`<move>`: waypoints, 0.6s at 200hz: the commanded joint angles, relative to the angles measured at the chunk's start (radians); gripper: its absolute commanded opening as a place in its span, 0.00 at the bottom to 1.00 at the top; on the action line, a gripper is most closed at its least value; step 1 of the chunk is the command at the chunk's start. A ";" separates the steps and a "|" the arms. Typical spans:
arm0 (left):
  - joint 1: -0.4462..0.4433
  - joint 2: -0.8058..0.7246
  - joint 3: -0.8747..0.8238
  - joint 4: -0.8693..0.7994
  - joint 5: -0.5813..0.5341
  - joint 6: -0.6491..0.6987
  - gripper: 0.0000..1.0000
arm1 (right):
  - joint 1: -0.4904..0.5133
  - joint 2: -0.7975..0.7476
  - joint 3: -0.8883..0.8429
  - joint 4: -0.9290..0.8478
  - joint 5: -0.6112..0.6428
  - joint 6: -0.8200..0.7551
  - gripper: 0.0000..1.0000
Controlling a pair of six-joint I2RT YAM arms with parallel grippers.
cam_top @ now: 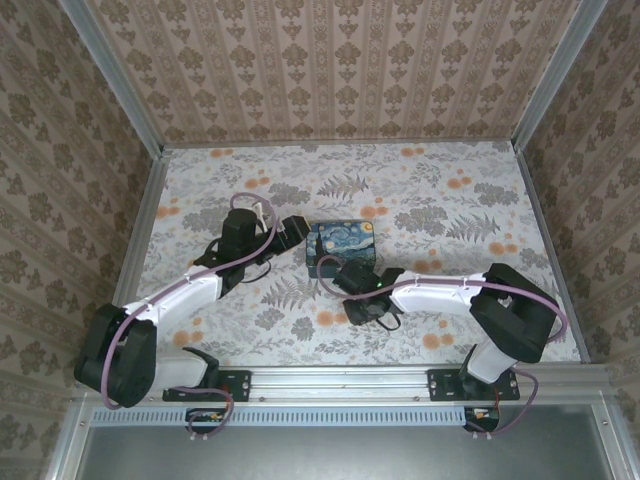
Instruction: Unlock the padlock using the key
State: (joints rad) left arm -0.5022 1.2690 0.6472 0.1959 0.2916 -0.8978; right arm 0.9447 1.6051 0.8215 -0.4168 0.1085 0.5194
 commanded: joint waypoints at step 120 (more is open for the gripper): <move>0.005 -0.023 -0.024 0.006 0.010 -0.037 1.00 | 0.025 -0.068 -0.078 0.068 -0.044 0.043 0.00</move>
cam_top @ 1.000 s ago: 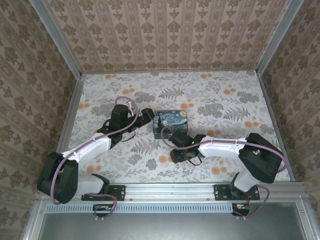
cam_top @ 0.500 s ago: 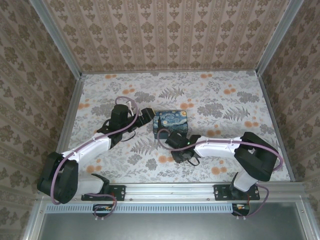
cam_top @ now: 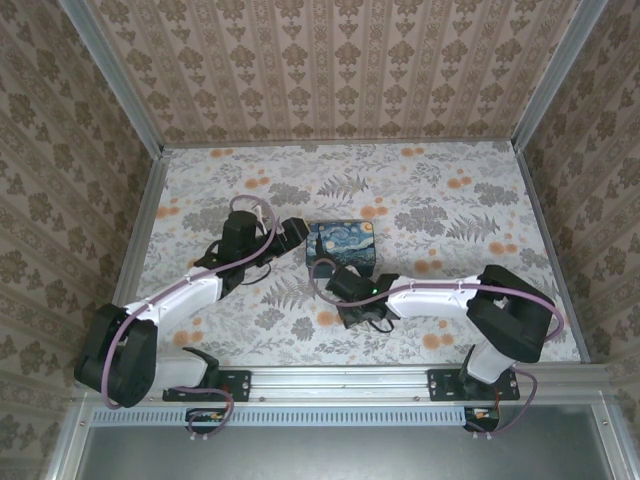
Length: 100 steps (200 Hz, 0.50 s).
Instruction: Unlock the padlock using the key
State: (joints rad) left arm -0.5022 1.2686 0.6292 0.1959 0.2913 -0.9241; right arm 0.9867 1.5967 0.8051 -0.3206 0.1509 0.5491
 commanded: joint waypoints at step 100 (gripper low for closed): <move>-0.023 -0.032 0.012 -0.023 0.055 0.003 1.00 | -0.097 -0.273 -0.020 0.018 -0.184 0.032 0.00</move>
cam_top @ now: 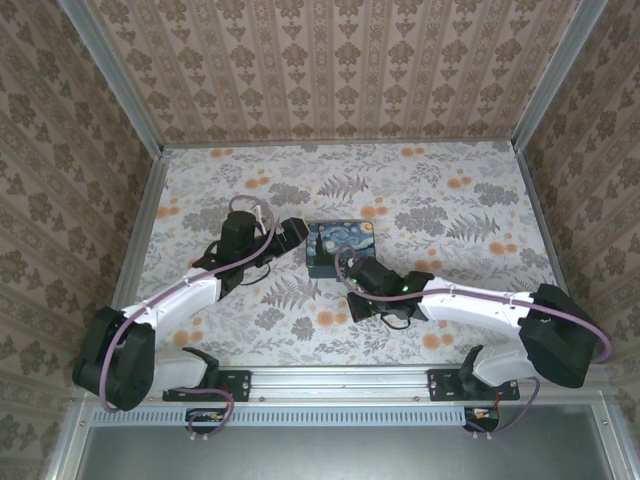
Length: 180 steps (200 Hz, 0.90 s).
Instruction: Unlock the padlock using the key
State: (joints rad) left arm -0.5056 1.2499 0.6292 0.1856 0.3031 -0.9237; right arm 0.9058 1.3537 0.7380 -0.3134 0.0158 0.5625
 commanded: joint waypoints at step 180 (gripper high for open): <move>-0.184 0.157 0.070 0.170 0.188 -0.019 0.62 | -0.173 -0.005 0.139 0.174 -0.261 0.112 0.00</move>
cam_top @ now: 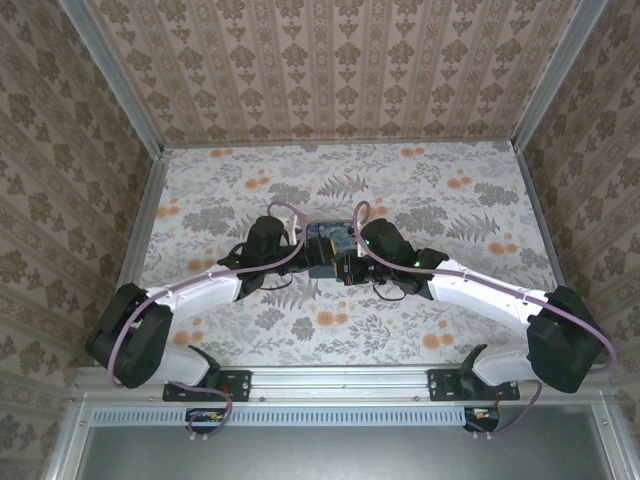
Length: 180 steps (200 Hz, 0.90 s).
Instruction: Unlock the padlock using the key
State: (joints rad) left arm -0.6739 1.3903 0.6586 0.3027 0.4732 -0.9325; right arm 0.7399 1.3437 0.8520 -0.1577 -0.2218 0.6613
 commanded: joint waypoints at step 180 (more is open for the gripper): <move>-0.054 0.044 0.038 0.063 -0.013 -0.009 0.22 | -0.023 -0.009 -0.007 0.038 -0.028 0.031 0.00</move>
State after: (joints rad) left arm -0.7185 1.4269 0.6640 0.3462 0.4671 -0.9466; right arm 0.7242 1.3434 0.8516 -0.1448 -0.2272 0.6846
